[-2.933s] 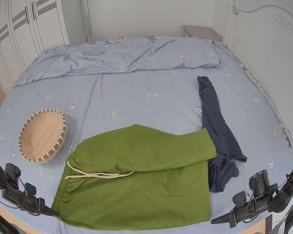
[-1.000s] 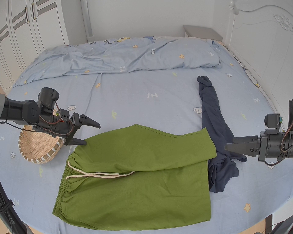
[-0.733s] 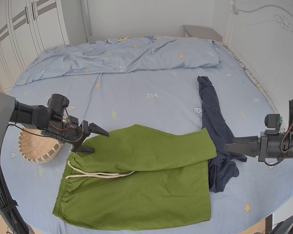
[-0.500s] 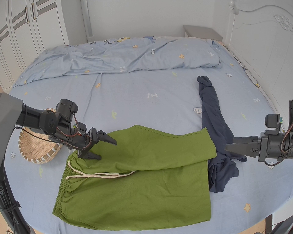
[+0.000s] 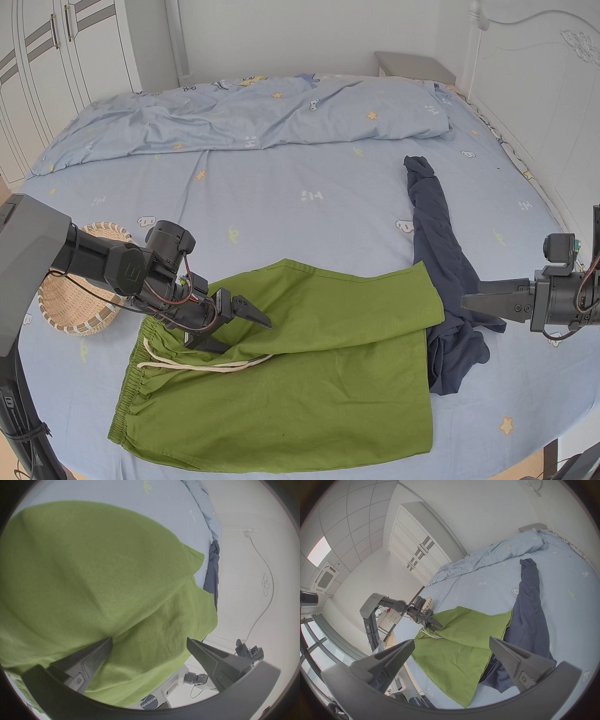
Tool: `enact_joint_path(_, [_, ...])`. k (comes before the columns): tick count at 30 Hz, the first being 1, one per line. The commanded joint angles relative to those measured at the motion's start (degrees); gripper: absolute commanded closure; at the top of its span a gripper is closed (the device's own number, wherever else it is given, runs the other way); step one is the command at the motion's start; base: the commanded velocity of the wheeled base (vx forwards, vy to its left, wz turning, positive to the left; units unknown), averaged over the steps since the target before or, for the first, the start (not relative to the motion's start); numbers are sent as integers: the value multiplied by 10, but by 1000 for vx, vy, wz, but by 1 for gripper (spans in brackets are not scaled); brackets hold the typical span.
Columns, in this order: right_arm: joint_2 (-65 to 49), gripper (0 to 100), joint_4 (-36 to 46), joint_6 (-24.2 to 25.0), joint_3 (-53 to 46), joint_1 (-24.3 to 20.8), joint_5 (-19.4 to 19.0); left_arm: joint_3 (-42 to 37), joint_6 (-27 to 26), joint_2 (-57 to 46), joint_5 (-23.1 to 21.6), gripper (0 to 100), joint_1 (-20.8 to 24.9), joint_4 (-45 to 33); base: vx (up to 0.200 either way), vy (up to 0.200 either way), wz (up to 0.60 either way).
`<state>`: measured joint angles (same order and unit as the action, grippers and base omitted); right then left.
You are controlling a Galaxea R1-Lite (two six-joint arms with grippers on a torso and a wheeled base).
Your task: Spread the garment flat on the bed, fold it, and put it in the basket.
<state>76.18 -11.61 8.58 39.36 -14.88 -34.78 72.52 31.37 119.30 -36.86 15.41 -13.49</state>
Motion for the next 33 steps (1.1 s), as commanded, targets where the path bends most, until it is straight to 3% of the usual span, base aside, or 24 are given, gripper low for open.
enact_joint_path(1, [0,0,0,0,0,0,0,-2,8,-4,-1,0,14,-3,0,0,0])
enact_joint_path(10, [0,0,0,0,-1,-1,0,-6,18,-35,-6,0,22,-3,0,0,0])
enact_joint_path(17, [0,0,0,0,0,-1,0,-9,19,-107,-23,0,-36,0,0,0,0])
enact_joint_path(20, [0,0,-1,0,-1,-1,0,-7,19,-122,-55,0,-81,11,0,0,0])
enact_joint_path(27, [0,0,-1,-1,-1,-1,0,-3,19,-87,-63,0,-163,58,0,0,0])
enact_joint_path(33, [0,0,-1,0,-1,-1,0,-2,18,-71,-62,0,-187,81,0,0,0])
